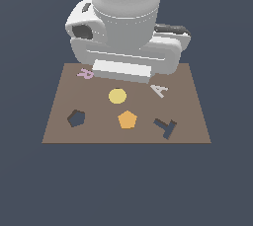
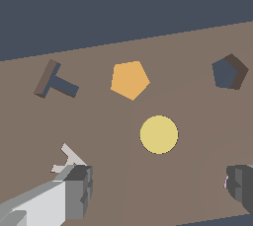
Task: Insert a designated object into the corresponding slot on a board.
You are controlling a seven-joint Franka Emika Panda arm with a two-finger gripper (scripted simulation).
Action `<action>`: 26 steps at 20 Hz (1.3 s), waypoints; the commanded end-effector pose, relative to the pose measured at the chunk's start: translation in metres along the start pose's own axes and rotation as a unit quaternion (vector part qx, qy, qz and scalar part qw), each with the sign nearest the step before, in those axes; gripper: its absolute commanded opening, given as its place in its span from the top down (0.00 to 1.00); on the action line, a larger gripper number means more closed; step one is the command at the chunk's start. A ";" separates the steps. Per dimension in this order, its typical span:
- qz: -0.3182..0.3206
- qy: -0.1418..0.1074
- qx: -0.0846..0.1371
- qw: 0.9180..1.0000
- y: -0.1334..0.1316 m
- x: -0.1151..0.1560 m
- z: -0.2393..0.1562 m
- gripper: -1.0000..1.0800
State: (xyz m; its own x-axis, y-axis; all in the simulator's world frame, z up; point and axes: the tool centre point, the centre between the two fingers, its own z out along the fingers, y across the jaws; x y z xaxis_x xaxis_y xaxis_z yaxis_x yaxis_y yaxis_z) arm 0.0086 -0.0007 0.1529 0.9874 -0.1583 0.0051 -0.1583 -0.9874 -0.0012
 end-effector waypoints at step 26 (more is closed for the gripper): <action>0.443 0.000 -0.002 0.896 -0.024 0.045 0.068 0.04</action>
State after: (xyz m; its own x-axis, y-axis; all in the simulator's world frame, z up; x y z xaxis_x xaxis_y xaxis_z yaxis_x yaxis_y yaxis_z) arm 0.0537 0.0161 0.0899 0.5273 -0.8497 0.0030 -0.8497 -0.5273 -0.0005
